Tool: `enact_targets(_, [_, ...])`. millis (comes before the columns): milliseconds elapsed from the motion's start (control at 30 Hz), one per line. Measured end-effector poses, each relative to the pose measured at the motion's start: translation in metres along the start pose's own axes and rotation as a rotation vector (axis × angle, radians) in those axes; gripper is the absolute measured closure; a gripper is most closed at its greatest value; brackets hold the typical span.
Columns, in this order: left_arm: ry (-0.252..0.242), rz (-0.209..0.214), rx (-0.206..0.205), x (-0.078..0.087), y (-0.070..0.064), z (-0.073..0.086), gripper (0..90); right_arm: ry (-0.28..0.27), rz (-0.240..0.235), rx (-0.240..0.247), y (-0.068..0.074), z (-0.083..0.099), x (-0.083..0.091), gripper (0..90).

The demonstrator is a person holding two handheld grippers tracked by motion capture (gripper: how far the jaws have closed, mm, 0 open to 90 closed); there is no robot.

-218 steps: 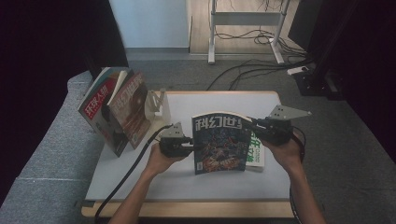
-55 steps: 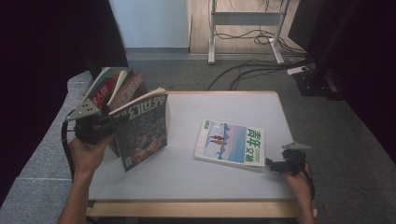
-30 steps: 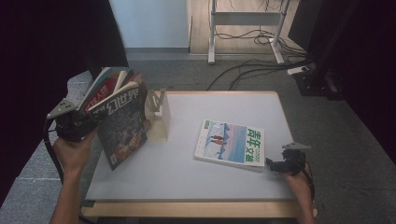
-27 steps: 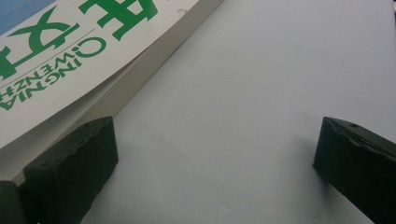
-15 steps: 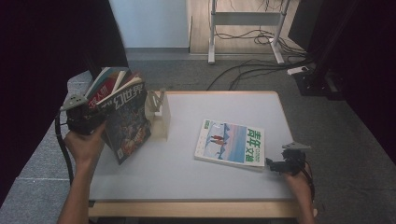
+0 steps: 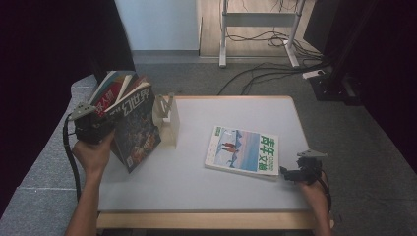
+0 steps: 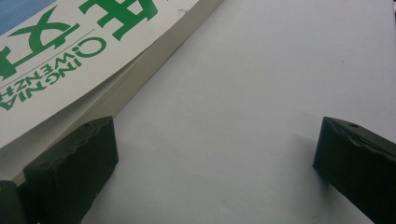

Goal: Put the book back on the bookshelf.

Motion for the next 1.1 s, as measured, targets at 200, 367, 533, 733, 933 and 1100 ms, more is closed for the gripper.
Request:
enact_targets(200, [0.009,0.005,-0.022,0.005,-0.002,0.008,82.1,0.000,0.000,0.001,0.000,0.000,0.000,0.0])
enact_targets(367, [0.003,0.013,-0.005,0.009,0.001,0.018,81.4,0.000,0.000,0.001,0.000,0.000,0.000,0.0])
enact_targets(533, [0.004,0.036,0.002,0.015,0.004,0.026,78.3,0.000,0.000,0.000,0.000,0.000,0.000,0.0])
enact_targets(733, [0.023,-0.010,-0.011,0.016,0.005,0.026,82.4,0.000,0.001,-0.001,0.000,0.000,0.000,0.0])
enact_targets(933, [0.017,-0.035,-0.009,0.017,0.003,0.016,82.9,0.000,0.000,-0.001,0.000,0.000,0.000,0.0])
enact_targets(1100, [-0.009,-0.058,-0.004,0.021,0.003,0.007,82.9,0.001,0.000,0.000,0.000,0.000,0.000,0.0])
Point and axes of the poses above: each handheld gripper's, and its own axes: x roughly backward along the jaws, z roughly out of its underside, y roughly to its left, the point moved 8 cm from there along -x, roughly forward along the jaws, and after that the axes turned 1 degree about -y, right-handed, at the moved point
